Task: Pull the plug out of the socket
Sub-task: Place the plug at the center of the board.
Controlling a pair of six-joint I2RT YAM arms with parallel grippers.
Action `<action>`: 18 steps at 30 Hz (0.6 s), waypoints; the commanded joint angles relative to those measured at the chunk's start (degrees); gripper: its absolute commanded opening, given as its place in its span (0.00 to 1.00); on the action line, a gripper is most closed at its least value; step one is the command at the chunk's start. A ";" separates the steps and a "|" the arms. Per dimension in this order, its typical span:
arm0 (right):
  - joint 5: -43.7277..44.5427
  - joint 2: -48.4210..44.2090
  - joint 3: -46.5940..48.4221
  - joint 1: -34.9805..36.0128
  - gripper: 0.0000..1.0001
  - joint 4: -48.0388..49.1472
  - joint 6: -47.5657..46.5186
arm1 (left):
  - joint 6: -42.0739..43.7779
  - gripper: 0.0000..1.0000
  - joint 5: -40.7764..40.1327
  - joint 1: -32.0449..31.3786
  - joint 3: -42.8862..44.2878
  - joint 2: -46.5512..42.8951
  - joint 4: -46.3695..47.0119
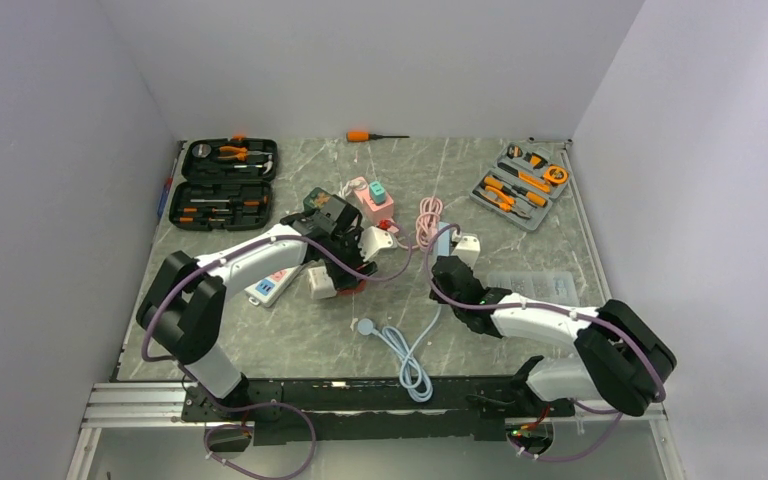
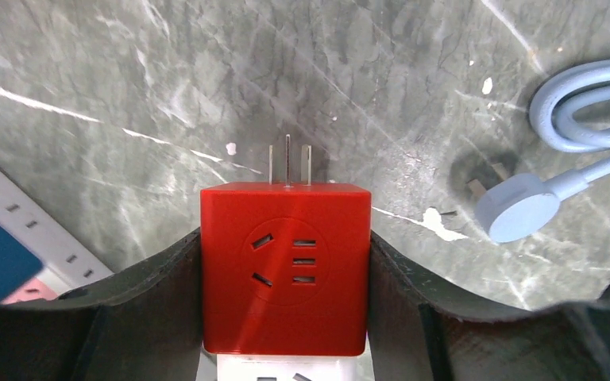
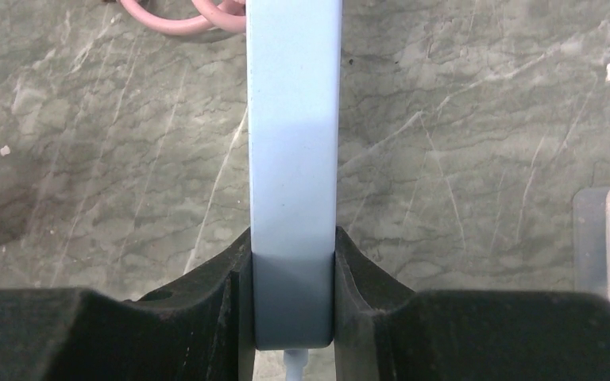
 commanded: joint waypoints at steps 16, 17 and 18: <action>-9.43 -5.94 -1.46 -1.23 0.04 2.94 -5.32 | -21.53 0.99 4.36 0.99 3.00 3.11 0.05; -9.43 -5.77 -1.41 -1.19 0.11 2.54 -4.97 | -20.84 0.99 4.40 0.99 3.91 2.34 -0.22; -9.28 -5.50 -1.29 -1.25 0.17 2.12 -4.51 | -20.35 0.99 4.13 1.02 4.60 1.07 -0.04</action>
